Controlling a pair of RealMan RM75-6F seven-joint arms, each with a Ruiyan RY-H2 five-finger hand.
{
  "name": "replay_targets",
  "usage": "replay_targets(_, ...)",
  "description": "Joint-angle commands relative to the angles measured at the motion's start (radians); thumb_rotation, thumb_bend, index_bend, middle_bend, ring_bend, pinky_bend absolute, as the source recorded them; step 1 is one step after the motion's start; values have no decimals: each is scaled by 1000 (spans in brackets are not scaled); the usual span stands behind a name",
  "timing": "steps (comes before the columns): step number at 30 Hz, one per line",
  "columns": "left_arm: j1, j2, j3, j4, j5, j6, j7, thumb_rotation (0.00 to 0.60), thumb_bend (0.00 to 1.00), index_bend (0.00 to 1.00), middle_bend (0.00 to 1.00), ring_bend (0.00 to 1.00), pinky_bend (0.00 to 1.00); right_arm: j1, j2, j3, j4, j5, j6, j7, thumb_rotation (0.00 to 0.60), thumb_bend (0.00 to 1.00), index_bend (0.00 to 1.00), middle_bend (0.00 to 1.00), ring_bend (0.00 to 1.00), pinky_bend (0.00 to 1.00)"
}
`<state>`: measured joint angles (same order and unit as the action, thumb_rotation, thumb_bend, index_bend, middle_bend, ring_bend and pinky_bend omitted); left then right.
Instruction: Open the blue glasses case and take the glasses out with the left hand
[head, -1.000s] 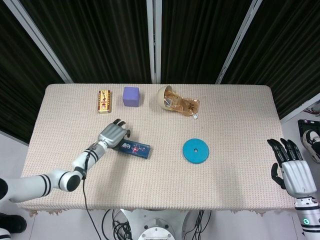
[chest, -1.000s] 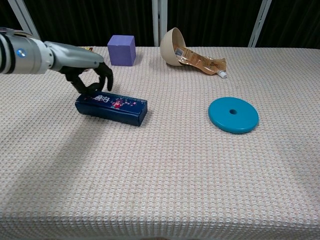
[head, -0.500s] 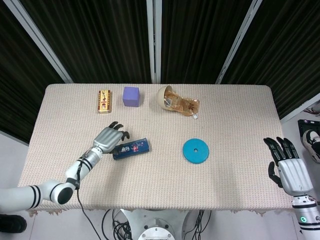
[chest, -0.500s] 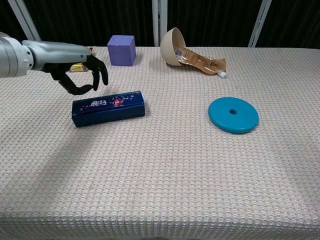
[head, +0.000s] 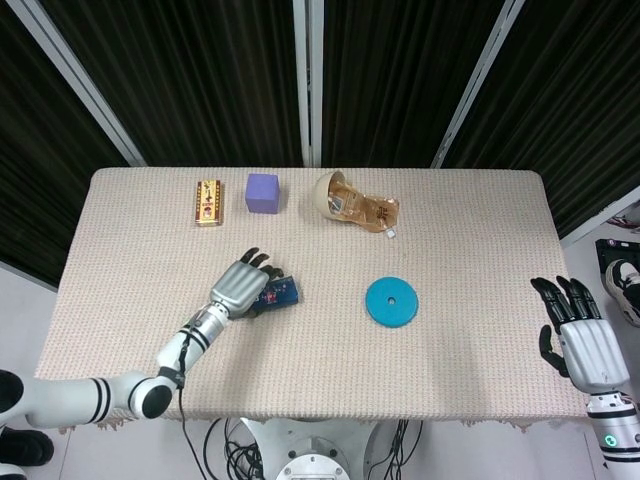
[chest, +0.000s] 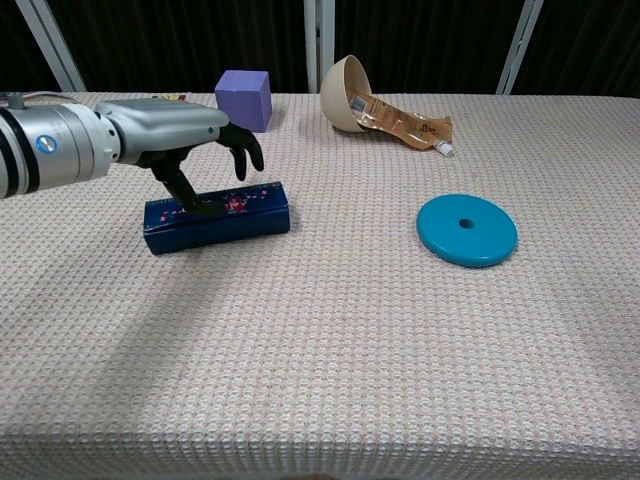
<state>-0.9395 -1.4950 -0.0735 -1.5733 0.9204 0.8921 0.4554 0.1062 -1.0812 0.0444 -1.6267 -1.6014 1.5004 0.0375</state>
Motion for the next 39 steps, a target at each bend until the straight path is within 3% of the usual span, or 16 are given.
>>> replay_targets(1, 8, -2, 7, -14, -8, 15, 20, 600, 312, 165, 216, 70, 19, 0, -2, 0, 4, 0, 1, 4, 600, 698, 0, 123, 0, 0)
replay_targets(6, 22, -7, 16, -31, 14, 51, 45, 599, 280, 59, 115, 2, 14, 3, -5, 0, 9, 1, -3, 7, 600, 680, 0, 126, 0, 0)
replay_targets(16, 38, -22, 38, 0, 34, 52, 82, 600, 272, 17, 40, 0, 0, 6, -4, 1, 3, 2, -6, 3, 600, 680, 0, 128, 0, 0)
replay_targets(23, 50, -34, 32, 63, 10, 56, 103, 600, 271, 19, 43, 0, 0, 6, -3, 0, -4, 6, -8, -3, 600, 680, 0, 132, 0, 0)
replay_targets(27, 52, -24, 17, 92, -7, 37, 89, 600, 268, 43, 83, 0, 0, 6, -3, -1, -7, 8, -11, -8, 600, 680, 0, 133, 0, 0)
replay_targets(33, 55, 16, -2, 53, 22, -27, -5, 600, 268, 176, 162, 0, 0, 5, -4, -1, -9, 9, -11, -12, 600, 680, 0, 132, 0, 0)
replay_targets(39, 47, 22, -2, 64, 54, -52, -19, 600, 332, 231, 206, 0, 0, 5, -5, -2, -6, 11, -11, -9, 600, 680, 0, 133, 0, 0)
